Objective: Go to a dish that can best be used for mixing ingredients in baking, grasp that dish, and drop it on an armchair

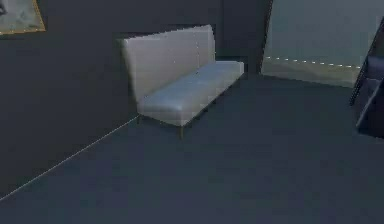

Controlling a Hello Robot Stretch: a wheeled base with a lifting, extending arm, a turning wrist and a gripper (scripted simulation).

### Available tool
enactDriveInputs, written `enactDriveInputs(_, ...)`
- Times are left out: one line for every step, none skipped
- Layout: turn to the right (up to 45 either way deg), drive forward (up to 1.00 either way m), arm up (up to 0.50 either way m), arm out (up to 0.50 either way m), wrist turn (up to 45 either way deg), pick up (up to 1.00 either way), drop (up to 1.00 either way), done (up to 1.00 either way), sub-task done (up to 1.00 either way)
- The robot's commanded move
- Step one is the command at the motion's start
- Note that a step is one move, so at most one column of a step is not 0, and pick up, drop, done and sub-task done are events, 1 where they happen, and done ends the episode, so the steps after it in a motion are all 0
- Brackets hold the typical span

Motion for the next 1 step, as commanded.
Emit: enactDriveInputs(-45.0,0.0,0.0,0.0,0.0,0.0,0.0,0.0,0.0)
